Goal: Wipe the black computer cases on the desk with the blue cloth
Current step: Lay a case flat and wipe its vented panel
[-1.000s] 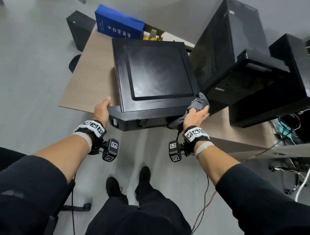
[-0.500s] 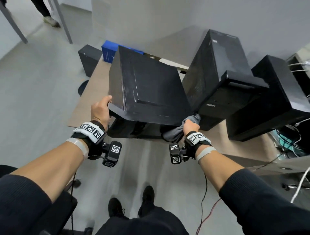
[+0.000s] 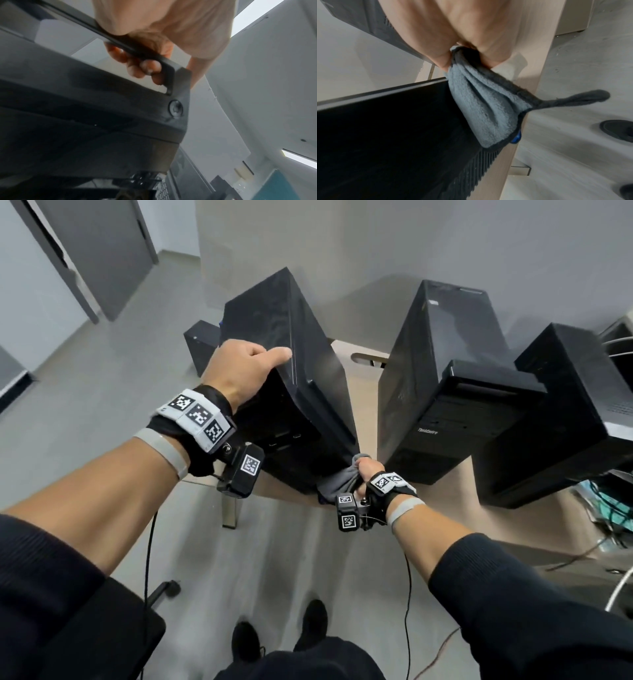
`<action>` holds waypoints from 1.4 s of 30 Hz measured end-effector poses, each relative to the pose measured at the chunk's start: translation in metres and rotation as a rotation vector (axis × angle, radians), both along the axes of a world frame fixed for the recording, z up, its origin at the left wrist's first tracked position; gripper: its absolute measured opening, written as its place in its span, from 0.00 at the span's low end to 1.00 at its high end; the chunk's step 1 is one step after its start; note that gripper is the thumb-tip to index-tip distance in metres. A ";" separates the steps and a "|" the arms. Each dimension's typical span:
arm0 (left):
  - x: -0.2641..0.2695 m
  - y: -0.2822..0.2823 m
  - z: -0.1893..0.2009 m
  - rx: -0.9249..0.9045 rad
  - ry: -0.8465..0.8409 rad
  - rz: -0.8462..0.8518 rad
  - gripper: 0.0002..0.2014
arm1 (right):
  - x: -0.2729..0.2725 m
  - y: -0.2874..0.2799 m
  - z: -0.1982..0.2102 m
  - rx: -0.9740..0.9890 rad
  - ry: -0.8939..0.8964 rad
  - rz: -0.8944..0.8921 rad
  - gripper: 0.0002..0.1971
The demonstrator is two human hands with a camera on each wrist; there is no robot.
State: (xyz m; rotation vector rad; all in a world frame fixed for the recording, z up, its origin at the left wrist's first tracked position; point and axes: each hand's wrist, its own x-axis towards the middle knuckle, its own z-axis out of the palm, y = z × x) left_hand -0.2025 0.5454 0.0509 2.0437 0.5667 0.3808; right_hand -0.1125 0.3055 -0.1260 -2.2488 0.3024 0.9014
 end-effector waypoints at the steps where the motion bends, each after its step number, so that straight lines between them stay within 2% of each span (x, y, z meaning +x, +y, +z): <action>1: 0.005 -0.004 0.004 0.034 0.021 -0.027 0.33 | 0.001 0.001 0.004 -0.010 0.004 0.029 0.17; 4: 0.022 -0.020 0.013 0.139 0.088 -0.165 0.34 | 0.005 0.002 0.006 -0.058 0.056 0.033 0.21; 7: 0.041 -0.047 0.024 0.267 0.125 -0.298 0.32 | 0.008 -0.005 -0.005 0.076 0.056 -0.008 0.21; 8: 0.048 -0.057 0.026 0.317 0.143 -0.331 0.28 | 0.008 -0.009 -0.012 0.127 0.060 -0.075 0.19; 11: 0.067 -0.083 0.026 0.480 0.182 -0.382 0.24 | 0.015 -0.018 -0.035 0.306 0.115 -0.384 0.04; 12: 0.072 -0.091 0.026 0.523 0.191 -0.391 0.24 | 0.016 -0.018 -0.039 0.362 0.126 -0.430 0.04; 14: 0.083 -0.105 0.024 0.611 0.209 -0.418 0.24 | 0.015 -0.018 -0.031 0.484 0.152 -0.475 0.09; 16: 0.089 -0.114 0.022 0.678 0.232 -0.439 0.24 | 0.002 -0.018 -0.002 0.552 0.161 -0.506 0.07; 18: 0.090 -0.116 0.021 0.687 0.242 -0.442 0.25 | -0.007 -0.018 0.024 0.587 0.150 -0.546 0.09; 20: 0.090 -0.115 0.020 0.679 0.245 -0.434 0.24 | -0.007 -0.017 0.030 0.597 0.117 -0.541 0.08; 22: 0.086 -0.113 0.021 0.625 0.209 -0.413 0.21 | -0.006 -0.018 0.028 0.653 0.119 -0.532 0.12; 24: 0.081 -0.109 0.021 0.466 0.093 -0.386 0.15 | 0.001 -0.020 0.014 0.662 0.079 -0.529 0.20; 25: 0.075 -0.107 0.020 0.367 0.013 -0.380 0.12 | -0.005 -0.020 0.027 0.640 0.078 -0.512 0.20; 28: 0.050 -0.097 0.014 0.155 -0.222 -0.296 0.06 | -0.027 -0.020 0.071 0.636 0.020 -0.519 0.04; 29: 0.039 -0.091 0.011 0.124 -0.285 -0.236 0.05 | -0.035 -0.020 0.082 0.659 -0.002 -0.509 0.07; 31: 0.020 -0.078 0.006 0.068 -0.373 -0.139 0.04 | -0.048 -0.018 0.093 0.676 -0.099 -0.449 0.06; 33: -0.002 -0.068 0.000 0.028 -0.408 -0.115 0.05 | -0.063 -0.008 0.094 0.704 -0.205 -0.325 0.06; 36: -0.027 -0.054 -0.012 -0.019 -0.309 -0.160 0.08 | -0.089 0.019 0.110 0.713 -0.249 -0.091 0.07; 40: -0.054 -0.029 -0.024 -0.238 -0.078 -0.131 0.21 | -0.102 0.064 0.134 0.722 -0.297 0.114 0.12; 42: -0.073 -0.018 -0.025 -0.367 -0.045 -0.279 0.22 | -0.107 0.087 0.142 0.619 -0.446 0.312 0.13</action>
